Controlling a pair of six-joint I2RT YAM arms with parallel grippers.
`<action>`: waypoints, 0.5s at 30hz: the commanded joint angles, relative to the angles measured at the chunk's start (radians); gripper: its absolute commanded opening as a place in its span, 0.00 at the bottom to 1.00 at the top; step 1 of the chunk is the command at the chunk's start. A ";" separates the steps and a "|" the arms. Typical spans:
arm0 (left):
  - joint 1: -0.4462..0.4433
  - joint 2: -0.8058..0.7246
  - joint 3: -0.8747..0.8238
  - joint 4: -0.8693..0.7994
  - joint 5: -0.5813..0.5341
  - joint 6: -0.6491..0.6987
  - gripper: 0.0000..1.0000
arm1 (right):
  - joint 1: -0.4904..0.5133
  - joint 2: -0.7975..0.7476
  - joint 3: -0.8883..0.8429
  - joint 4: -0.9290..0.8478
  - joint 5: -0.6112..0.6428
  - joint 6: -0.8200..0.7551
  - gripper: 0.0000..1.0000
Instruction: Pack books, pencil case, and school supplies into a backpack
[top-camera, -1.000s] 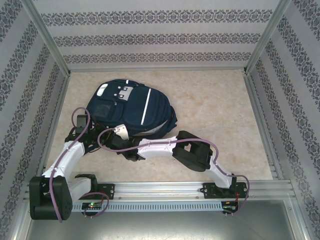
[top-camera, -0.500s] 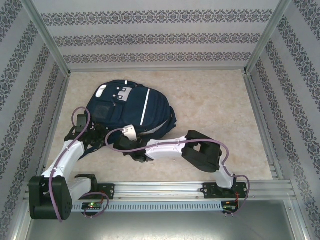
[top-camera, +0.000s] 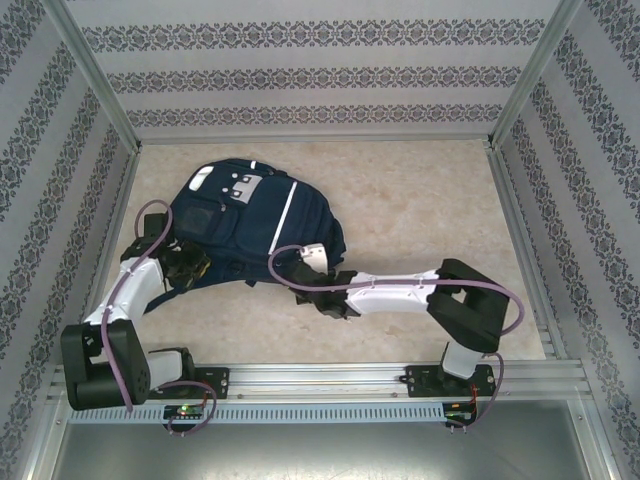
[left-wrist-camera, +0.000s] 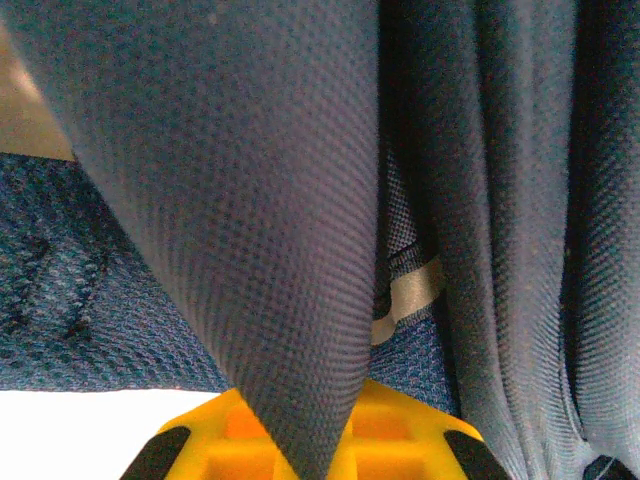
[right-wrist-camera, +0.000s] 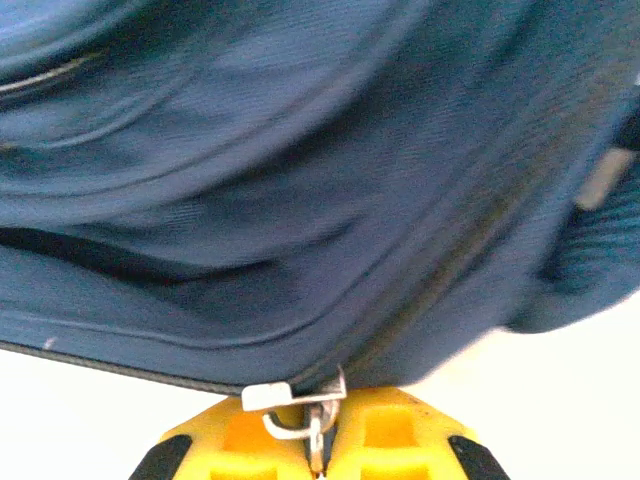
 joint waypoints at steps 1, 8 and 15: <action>0.076 0.051 0.065 0.012 -0.170 0.059 0.00 | -0.033 -0.077 -0.063 -0.108 0.042 -0.020 0.00; 0.081 0.254 0.245 0.062 -0.210 0.103 0.00 | -0.009 -0.089 -0.012 -0.062 -0.118 -0.121 0.00; 0.080 0.295 0.355 0.010 -0.125 0.123 0.50 | 0.056 0.055 0.203 -0.031 -0.278 -0.181 0.00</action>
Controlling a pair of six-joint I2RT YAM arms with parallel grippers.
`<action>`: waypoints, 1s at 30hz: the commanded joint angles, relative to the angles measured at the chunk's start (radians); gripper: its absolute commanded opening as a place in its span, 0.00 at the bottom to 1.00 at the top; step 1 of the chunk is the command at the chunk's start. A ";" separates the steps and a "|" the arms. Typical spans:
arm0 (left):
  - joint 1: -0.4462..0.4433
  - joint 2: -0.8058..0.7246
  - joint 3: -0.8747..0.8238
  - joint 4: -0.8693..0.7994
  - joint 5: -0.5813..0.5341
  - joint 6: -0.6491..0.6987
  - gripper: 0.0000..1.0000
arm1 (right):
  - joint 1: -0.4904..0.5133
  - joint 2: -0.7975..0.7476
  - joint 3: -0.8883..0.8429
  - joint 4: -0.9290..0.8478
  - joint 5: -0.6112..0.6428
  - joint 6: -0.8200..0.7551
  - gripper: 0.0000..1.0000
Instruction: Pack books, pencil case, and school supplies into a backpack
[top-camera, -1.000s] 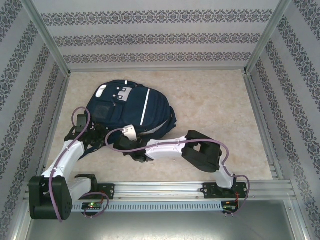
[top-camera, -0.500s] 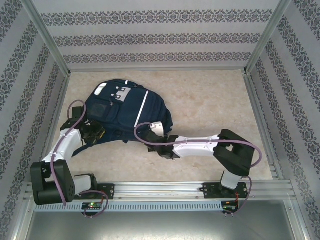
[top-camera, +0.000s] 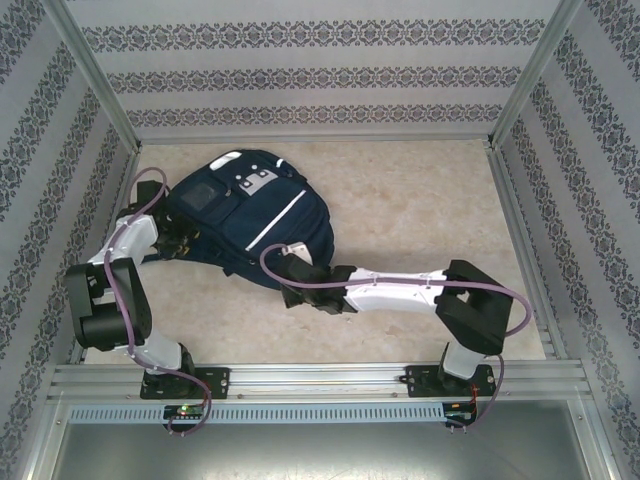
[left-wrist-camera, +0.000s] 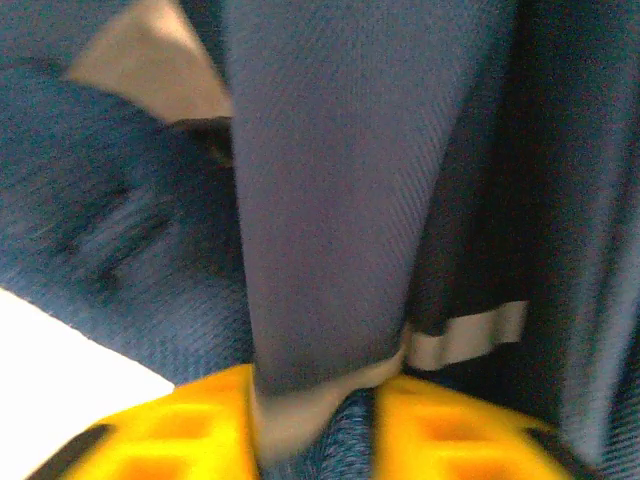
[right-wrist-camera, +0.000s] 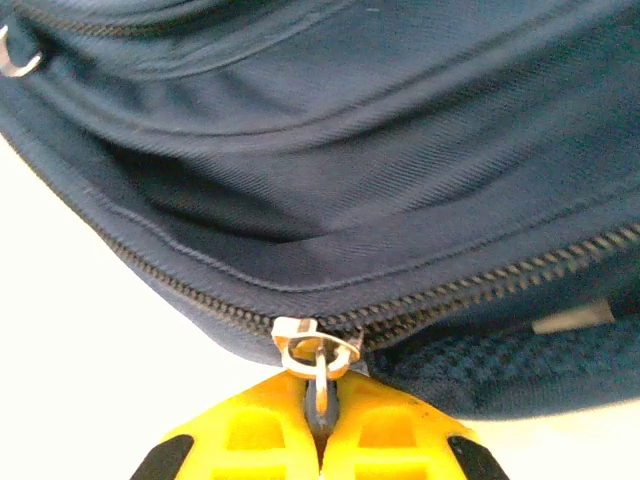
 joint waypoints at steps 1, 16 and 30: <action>0.015 -0.046 0.036 0.030 -0.018 0.017 0.52 | 0.026 0.062 0.101 0.001 -0.088 -0.042 0.00; -0.232 -0.739 -0.458 0.026 0.100 -0.451 0.46 | 0.026 0.170 0.210 0.025 -0.232 -0.063 0.00; -0.508 -0.764 -0.598 0.232 -0.075 -0.693 0.48 | 0.022 0.179 0.227 0.018 -0.248 -0.079 0.00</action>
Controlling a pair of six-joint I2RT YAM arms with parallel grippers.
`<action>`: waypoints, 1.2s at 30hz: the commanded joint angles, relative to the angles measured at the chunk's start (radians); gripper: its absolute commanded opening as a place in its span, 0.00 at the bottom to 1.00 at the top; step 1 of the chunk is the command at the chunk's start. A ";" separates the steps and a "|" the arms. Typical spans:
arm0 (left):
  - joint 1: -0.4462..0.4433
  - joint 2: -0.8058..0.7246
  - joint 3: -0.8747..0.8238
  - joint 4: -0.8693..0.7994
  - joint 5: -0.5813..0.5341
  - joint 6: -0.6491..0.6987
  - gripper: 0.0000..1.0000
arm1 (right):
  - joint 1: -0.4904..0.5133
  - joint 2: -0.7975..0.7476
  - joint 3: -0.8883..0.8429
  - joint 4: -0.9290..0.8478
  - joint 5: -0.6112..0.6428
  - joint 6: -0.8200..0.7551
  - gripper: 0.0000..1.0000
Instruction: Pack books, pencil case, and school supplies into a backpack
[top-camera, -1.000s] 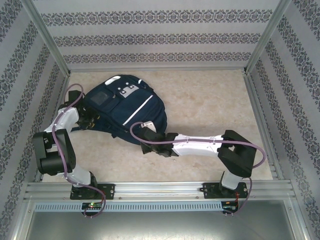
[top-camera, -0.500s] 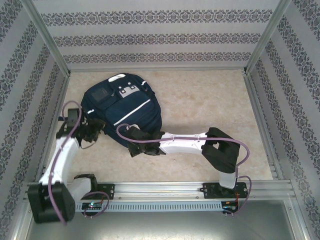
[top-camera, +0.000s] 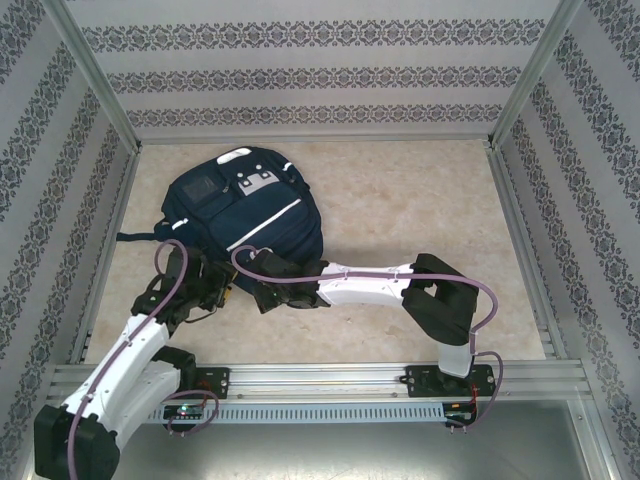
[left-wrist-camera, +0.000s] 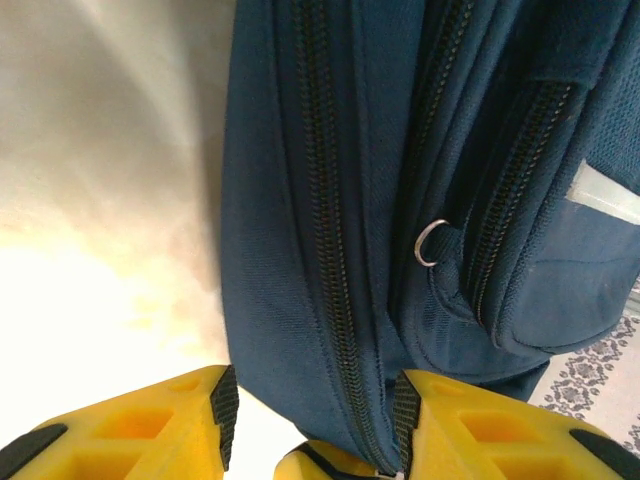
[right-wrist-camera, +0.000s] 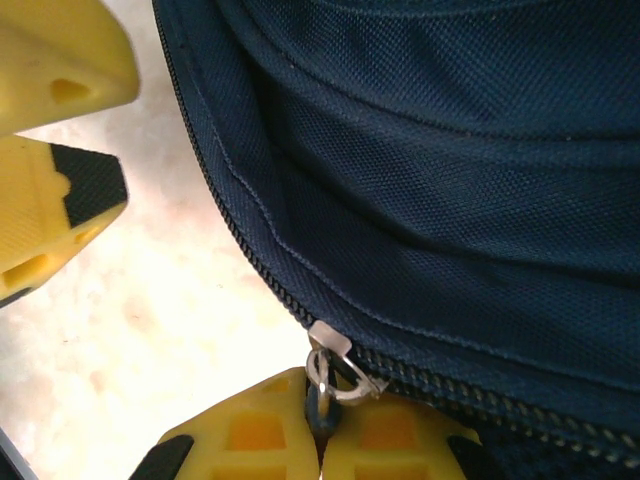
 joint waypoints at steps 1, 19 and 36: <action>-0.045 0.021 -0.024 0.093 -0.088 -0.103 0.49 | 0.002 0.011 0.037 0.023 -0.030 -0.017 0.00; -0.145 0.145 0.137 -0.211 -0.324 -0.048 0.00 | -0.035 -0.081 -0.071 0.000 0.075 -0.011 0.00; 0.093 0.054 0.248 -0.440 -0.336 0.194 0.00 | -0.409 -0.240 -0.318 -0.001 0.136 -0.175 0.00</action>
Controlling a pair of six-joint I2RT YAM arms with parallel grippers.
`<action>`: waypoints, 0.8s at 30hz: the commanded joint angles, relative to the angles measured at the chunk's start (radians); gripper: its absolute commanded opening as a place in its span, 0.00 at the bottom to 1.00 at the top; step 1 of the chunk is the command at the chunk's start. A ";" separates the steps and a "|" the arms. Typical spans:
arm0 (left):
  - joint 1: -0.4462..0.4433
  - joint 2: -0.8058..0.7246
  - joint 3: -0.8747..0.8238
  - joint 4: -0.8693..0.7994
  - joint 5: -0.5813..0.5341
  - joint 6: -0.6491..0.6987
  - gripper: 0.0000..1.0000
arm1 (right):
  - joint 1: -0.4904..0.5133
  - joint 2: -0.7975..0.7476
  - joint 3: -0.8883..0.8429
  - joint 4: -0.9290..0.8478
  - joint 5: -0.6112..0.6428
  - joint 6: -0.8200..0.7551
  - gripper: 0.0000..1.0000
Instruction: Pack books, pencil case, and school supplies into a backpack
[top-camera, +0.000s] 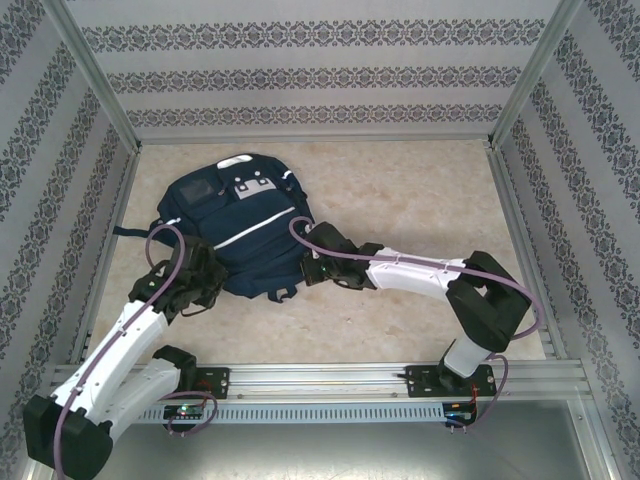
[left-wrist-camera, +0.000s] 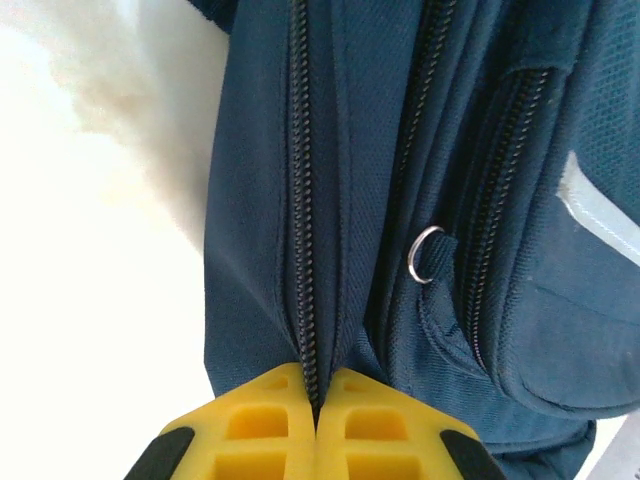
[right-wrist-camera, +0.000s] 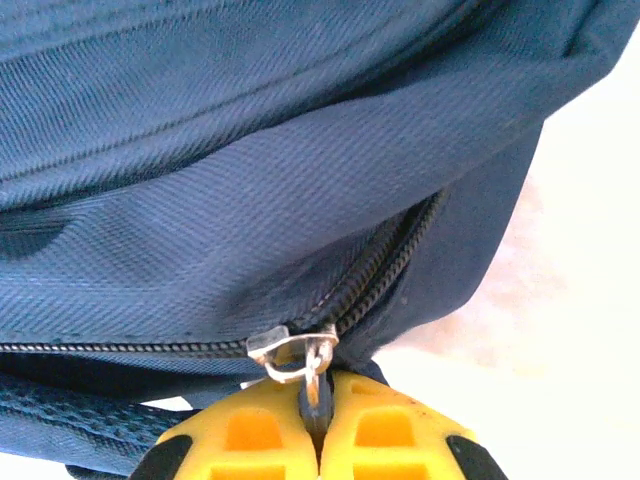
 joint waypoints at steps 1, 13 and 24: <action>0.171 0.016 0.050 -0.163 -0.101 0.185 0.00 | -0.112 0.002 -0.022 -0.080 0.194 -0.089 0.00; 0.474 0.360 0.231 -0.045 -0.018 0.503 0.00 | 0.104 0.025 0.092 -0.091 0.121 -0.089 0.00; 0.550 0.445 0.314 -0.072 0.121 0.575 0.44 | 0.280 0.241 0.352 -0.073 0.003 -0.019 0.00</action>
